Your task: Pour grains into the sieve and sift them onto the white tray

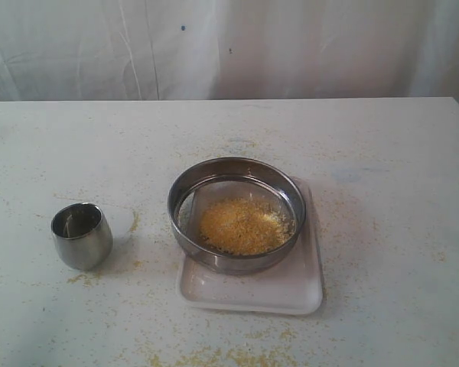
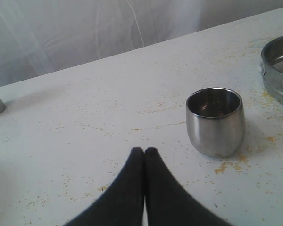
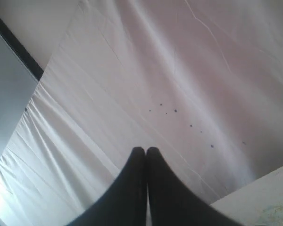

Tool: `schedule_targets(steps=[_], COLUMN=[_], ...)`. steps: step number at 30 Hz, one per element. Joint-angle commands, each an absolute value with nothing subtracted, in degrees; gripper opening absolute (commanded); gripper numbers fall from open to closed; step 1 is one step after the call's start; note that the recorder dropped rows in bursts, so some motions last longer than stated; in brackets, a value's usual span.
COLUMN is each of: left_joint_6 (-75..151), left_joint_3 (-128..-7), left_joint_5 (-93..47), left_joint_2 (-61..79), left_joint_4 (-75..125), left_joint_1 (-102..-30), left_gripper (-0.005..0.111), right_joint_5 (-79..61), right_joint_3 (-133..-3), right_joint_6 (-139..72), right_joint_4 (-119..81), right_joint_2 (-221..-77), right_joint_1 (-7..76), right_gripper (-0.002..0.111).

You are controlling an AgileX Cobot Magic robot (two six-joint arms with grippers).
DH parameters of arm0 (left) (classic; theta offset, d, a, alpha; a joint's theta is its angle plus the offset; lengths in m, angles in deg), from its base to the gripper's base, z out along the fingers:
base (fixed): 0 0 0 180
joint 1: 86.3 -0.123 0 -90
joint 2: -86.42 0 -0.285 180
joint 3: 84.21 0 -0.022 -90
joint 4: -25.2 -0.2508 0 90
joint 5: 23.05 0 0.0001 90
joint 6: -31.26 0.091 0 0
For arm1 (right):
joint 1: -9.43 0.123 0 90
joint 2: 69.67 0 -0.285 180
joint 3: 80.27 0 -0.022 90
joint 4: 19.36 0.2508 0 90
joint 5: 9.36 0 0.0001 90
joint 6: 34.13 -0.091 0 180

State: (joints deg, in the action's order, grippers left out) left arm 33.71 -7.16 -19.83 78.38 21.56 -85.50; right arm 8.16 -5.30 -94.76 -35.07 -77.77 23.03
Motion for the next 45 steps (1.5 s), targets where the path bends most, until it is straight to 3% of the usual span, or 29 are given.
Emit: schedule_targets(steps=[1,5,9,11,17,21,26,33,45], left_joint_6=[33.9,33.9,33.9,33.9,33.9,33.9,33.9,33.9,33.9], left_joint_3=[-7.0,-7.0,-7.0,-7.0,-7.0,-7.0,-7.0,-7.0,-7.0], left_joint_5=[-20.0,-20.0,-20.0,-20.0,-20.0,-20.0,-20.0,-20.0,-20.0], left_joint_2=[78.6,78.6,78.6,78.6,78.6,78.6,78.6,78.6,78.6], left_joint_4=[21.9,21.9,21.9,21.9,21.9,21.9,21.9,21.9,21.9], left_joint_1=[-85.7,-85.7,-85.7,-85.7,-85.7,-85.7,-85.7,-85.7,-85.7], left_gripper=[0.0,0.0,0.0,0.0,0.0,0.0,0.0,0.0,0.0], right_joint_5=[10.9,10.5,19.1,28.5,31.6,32.6,29.0,37.3,36.5], right_joint_3=[-6.2,-9.6,-20.3,-27.0,-49.4,-56.2,-56.2,-54.1,-50.7], right_joint_6=[-99.0,-118.5,-154.6,-154.6,-150.0,-137.6,-134.7,-136.9,-143.1], right_joint_4=[-38.9,-59.7,-111.2,-114.9,-119.3,-119.3,-119.3,-119.3,-119.3], right_joint_2=[-77.5,-78.5,-93.0,-105.0,-139.9,-151.5,-151.3,-148.3,-145.9], right_joint_1=[22.6,22.9,24.5,24.5,23.2,23.1,23.1,23.1,23.1], right_gripper=[0.0,0.0,0.0,0.0,0.0,0.0,0.0,0.0,0.0])
